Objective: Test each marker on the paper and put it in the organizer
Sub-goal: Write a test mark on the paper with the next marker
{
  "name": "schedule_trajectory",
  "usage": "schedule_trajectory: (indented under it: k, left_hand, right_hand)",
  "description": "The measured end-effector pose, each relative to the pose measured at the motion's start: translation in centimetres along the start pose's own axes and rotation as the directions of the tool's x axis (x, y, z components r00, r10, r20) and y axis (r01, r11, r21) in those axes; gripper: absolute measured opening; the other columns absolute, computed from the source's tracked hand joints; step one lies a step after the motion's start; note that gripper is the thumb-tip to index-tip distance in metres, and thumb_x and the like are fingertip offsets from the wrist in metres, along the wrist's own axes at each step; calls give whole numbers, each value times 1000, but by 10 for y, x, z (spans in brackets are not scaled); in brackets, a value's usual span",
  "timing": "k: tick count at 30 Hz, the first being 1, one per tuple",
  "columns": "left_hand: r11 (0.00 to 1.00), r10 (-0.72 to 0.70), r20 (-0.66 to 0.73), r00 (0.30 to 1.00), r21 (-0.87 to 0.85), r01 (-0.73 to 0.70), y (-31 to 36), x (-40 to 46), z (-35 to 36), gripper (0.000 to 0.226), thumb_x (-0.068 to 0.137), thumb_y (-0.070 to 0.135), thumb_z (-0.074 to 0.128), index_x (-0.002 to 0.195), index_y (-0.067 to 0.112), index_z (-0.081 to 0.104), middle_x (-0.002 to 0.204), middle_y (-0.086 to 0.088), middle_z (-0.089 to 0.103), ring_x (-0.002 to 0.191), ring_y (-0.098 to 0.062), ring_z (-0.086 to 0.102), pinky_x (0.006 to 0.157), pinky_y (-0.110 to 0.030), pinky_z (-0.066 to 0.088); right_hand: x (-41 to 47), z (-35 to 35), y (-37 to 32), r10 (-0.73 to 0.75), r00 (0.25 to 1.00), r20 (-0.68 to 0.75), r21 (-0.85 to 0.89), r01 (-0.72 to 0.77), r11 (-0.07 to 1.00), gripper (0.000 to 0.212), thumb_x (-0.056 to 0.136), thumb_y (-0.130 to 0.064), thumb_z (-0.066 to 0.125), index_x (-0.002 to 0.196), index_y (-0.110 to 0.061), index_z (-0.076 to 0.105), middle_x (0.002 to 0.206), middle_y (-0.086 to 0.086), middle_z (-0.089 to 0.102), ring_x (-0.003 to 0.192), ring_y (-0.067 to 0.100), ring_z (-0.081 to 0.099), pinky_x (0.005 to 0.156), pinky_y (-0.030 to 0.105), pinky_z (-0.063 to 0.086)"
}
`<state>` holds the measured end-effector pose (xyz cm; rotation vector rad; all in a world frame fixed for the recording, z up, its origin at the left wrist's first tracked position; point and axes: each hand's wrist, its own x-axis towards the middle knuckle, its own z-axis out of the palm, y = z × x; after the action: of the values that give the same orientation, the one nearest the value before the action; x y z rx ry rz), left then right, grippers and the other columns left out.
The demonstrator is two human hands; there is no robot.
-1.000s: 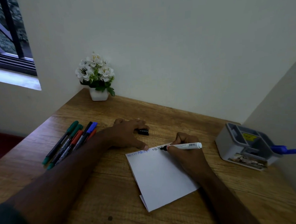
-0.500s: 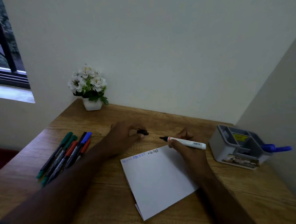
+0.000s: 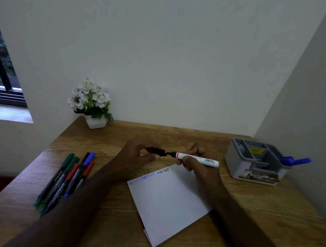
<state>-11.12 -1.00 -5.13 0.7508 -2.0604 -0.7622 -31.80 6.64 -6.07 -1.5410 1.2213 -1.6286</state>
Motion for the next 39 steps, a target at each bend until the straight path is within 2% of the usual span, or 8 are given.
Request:
schedule_trajectory:
  k: [4, 8, 14, 17, 20, 31, 35, 39]
  left_hand:
    - [1000, 9, 53, 999, 4, -9, 0, 0, 3, 23, 85, 9, 71, 106, 17, 75, 99, 6, 74, 94, -5, 63, 73, -4, 41]
    - [997, 18, 105, 994, -71, -11, 1, 2, 3, 22, 84, 8, 72, 105, 15, 76, 94, 6, 75, 87, -7, 66, 69, -8, 43]
    - [970, -17, 116, 993, -240, 44, 0, 2, 0, 19, 80, 7, 76, 98, 6, 76, 84, -14, 73, 78, -32, 67, 71, -40, 54]
    - [957, -30, 117, 993, -283, 63, 0, 2, 1, 17, 80, 6, 75, 96, 2, 76, 82, -19, 72, 71, -32, 66, 66, -34, 53]
    - [946, -42, 119, 992, -314, 78, 2, 1, 3, 14, 80, 2, 74, 94, 0, 76, 81, -15, 72, 66, -15, 64, 61, -23, 51]
    - [920, -82, 90, 993, -376, 110, 4, -4, 11, 13, 75, 11, 75, 86, 3, 77, 76, -20, 70, 62, -19, 60, 59, -28, 49]
    - [937, -122, 71, 990, -322, 138, 7, -2, 9, 9, 79, 3, 76, 86, 8, 77, 77, -12, 74, 66, -17, 65, 62, -27, 52]
    - [922, -186, -8, 982, -347, 172, 19, 1, 11, 19, 77, -3, 75, 92, 9, 77, 85, -9, 77, 78, -21, 71, 71, -22, 56]
  right_hand:
    - [1, 1, 3, -4, 1000, 23, -23, 5, 1000, 25, 78, -33, 74, 76, -8, 73, 78, 19, 71, 68, 25, 61, 63, 44, 47]
    - [2, 0, 4, 32, 997, 66, 44, -35, 998, 26, 80, -25, 74, 79, 1, 70, 78, 21, 71, 65, 31, 57, 60, 41, 45]
    - [3, 1, -1, 77, 987, 138, 145, -97, 985, 40, 77, -29, 77, 82, 8, 63, 77, 26, 69, 61, 30, 54, 54, 29, 44]
    - [4, -2, -2, 142, 976, 168, 171, -171, 970, 39, 72, -37, 83, 74, -3, 64, 69, 19, 64, 67, 32, 49, 58, 33, 39]
    - [4, -4, 0, 177, 962, 207, 216, -221, 951, 22, 77, -29, 78, 71, -13, 64, 67, 14, 62, 69, 33, 46, 62, 38, 36]
    - [7, -8, -4, 160, 940, 301, 291, -251, 923, 22, 90, -8, 65, 70, -13, 59, 63, 15, 61, 49, 16, 45, 51, 28, 37]
    - [4, -4, -1, 166, 958, 233, 282, -230, 931, 18, 88, -11, 71, 79, -4, 57, 68, 19, 62, 53, 19, 47, 51, 24, 41]
    - [5, 0, 0, 144, 985, 96, 219, -162, 962, 4, 84, -8, 76, 86, -8, 72, 71, 17, 63, 63, 21, 56, 59, 26, 47]
